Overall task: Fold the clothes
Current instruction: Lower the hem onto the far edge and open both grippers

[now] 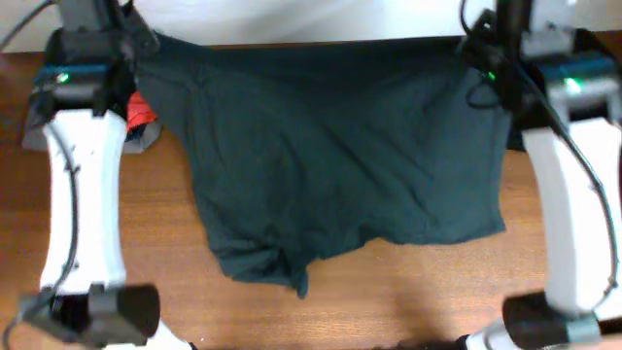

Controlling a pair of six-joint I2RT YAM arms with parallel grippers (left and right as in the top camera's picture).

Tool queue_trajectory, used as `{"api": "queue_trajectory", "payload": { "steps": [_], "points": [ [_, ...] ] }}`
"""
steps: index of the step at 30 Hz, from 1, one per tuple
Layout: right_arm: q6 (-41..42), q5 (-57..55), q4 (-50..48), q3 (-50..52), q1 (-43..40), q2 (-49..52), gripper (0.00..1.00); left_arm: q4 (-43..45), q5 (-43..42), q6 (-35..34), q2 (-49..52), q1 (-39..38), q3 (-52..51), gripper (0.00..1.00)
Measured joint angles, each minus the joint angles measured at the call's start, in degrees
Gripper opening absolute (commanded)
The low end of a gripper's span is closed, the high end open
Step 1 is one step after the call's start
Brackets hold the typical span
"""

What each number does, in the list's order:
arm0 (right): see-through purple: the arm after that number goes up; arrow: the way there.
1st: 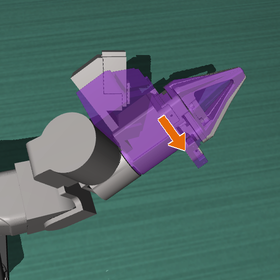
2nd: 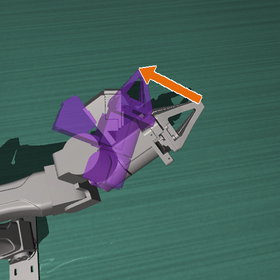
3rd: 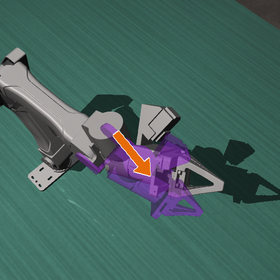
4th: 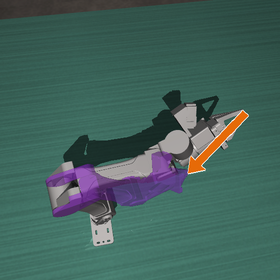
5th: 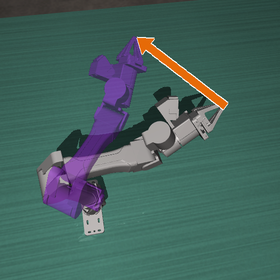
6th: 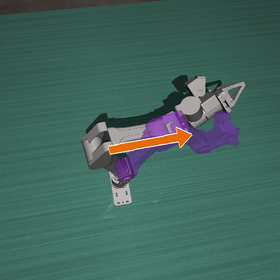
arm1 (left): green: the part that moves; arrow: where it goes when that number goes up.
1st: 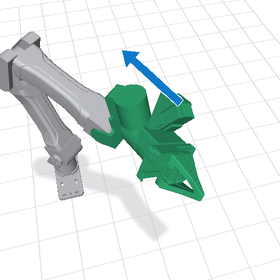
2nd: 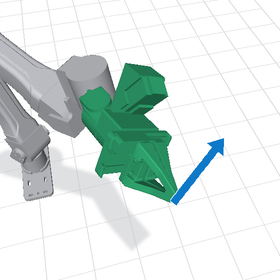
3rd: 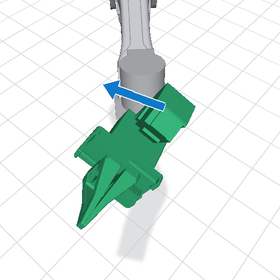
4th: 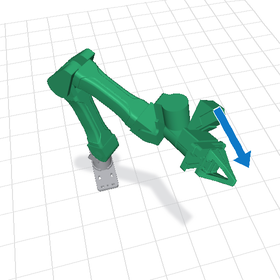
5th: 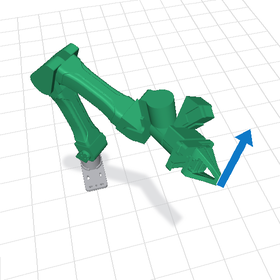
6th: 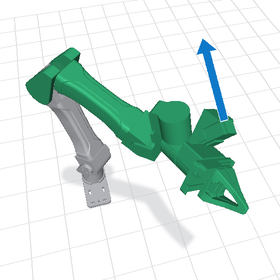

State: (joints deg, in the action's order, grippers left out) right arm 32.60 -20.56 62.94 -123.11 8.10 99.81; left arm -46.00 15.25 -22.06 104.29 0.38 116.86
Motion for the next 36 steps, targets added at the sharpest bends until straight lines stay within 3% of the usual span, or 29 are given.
{"api": "queue_trajectory", "payload": {
  "steps": [3, 4, 5, 6, 8, 13, 20, 28, 36],
  "points": [
    [0.48, -0.11, -3.89, 0.0, -1.55, 5.77, 0.45, 4.5, -0.2, 0.0, 5.16, 0.0, 0.0, 0.07],
    [0.57, -0.11, -4.72, 0.0, -2.08, 7.34, 0.62, 6.08, -0.39, -0.02, 7.3, 0.0, 0.0, 0.18],
    [0.31, -0.35, -5.68, 0.0, -2.75, 9.2, 0.8, 7.48, -0.79, 0.02, 9.27, 0.0, 0.02, 0.34],
    [0.42, -0.55, -6.38, 0.0, -3.43, 10.86, 0.99, 8.61, -1.07, -0.2, 11.06, 0.0, 0.0, 0.73],
    [0.22, -0.74, -6.58, 0.07, -5.16, 14.75, 0.99, 9.66, -1.73, 0.24, 15.52, -0.11, 0.0, 0.99],
    [-1.49, -1.11, -4.28, 0.22, -7.19, 16.98, 0.99, 7.74, -1.97, 2.8, 19.47, -1.01, -0.11, 0.99],
    [-2.89, -0.31, -0.2, 0.22, -7.37, 13.84, 0.99, 3.78, -2.23, 4.59, 15.87, -3.06, -0.11, 0.99],
    [-4.04, 5.09, 12.0, 0.15, -7.37, 7.65, 0.99, -18.53, -11.32, 5.2, 3.23, -5.62, 0.37, 0.99],
    [-3.96, 9.46, 17.99, 0.15, -7.37, 7.37, 0.99, -36.28, -19.96, 5.16, 2.73, -8.07, 0.57, 0.99]
  ]
}}
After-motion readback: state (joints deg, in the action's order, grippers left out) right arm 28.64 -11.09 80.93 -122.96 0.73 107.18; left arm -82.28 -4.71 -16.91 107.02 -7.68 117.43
